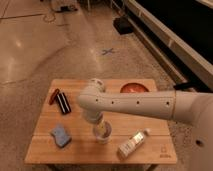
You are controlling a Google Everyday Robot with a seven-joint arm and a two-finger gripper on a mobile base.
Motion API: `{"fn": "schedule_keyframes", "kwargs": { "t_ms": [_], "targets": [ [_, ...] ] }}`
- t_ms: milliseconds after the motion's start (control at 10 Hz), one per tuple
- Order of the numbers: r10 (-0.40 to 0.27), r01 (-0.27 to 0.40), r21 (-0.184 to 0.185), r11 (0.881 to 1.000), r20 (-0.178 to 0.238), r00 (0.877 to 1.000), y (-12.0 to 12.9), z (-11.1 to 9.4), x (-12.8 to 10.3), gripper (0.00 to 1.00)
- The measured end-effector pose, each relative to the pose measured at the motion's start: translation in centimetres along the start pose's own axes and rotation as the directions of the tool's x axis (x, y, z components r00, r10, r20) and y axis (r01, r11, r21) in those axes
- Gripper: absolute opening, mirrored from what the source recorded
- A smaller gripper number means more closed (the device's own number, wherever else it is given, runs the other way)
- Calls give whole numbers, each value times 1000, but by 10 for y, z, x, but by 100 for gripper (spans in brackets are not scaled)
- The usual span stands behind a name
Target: Place the ceramic cup in the ceramic bowl
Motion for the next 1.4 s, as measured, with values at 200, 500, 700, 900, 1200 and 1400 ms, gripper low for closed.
{"fn": "schedule_keyframes", "kwargs": {
  "t_ms": [200,500,700,900,1200,1400],
  "targets": [
    [-10,10,-18,1000,-19,1000,8,11,8,61],
    [9,-9,-9,1000,-12,1000,24,13,24,29],
    [47,-47,2,999,-16,999,16,-7,31,9],
    [79,-78,18,997,-22,997,11,-38,45,0],
    [117,-115,40,993,-35,993,12,-85,75,0],
    [152,-149,58,987,-39,988,21,-98,105,0]
  ]
}}
